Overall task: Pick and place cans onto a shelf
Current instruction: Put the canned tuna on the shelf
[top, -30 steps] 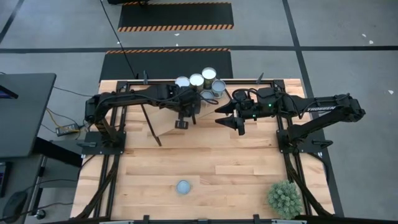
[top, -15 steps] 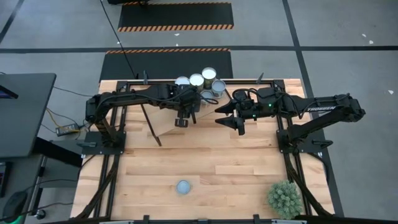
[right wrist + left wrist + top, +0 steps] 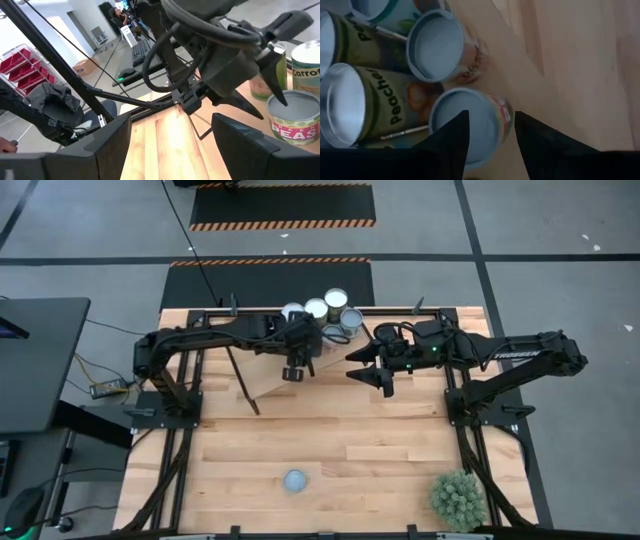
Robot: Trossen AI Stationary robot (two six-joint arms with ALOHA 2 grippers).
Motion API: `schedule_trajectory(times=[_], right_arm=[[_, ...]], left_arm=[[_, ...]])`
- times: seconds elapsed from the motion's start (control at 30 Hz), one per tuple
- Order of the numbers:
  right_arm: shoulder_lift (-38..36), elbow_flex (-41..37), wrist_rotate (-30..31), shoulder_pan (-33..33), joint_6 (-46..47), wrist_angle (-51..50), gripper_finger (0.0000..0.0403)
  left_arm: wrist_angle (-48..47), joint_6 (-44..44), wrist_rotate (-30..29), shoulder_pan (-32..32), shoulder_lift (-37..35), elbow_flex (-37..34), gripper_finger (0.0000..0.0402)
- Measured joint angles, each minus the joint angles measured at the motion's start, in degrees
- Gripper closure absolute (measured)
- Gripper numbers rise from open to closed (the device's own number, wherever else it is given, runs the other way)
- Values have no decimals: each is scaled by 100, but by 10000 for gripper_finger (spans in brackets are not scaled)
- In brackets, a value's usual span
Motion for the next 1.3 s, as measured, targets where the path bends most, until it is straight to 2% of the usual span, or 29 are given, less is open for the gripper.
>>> schedule_trajectory(times=[0.53, 0.67, 0.77, 0.83, 0.9, 1.13, 1.2, 1.3], right_arm=[[-71, 2, 0, 12, 46, 91, 122], [-92, 2, -4, 11, 46, 80, 122], [-230, 2, -16, 12, 20, 71, 122], [-365, 2, -17, 10, -55, 95, 122], [-492, 2, -20, -14, -195, 93, 122], [-780, 2, -20, -34, -493, -325, 122], [-806, 2, -20, -34, -494, -506, 122], [-811, 2, -62, 1, -490, -559, 122]], left_arm=[[219, 305, -46, 80, 19, 0, 237], [379, 8, -132, -28, -51, 39, 237], [460, -164, 14, -259, -236, 351, 237], [434, -360, 209, -448, -363, 512, 237], [434, -757, 645, -635, -426, 618, 237], [511, -3031, 2801, -1519, -501, 696, 237], [578, -3567, 2969, -1833, -461, 656, 237], [528, -4090, 2726, -2315, -440, 645, 237]])
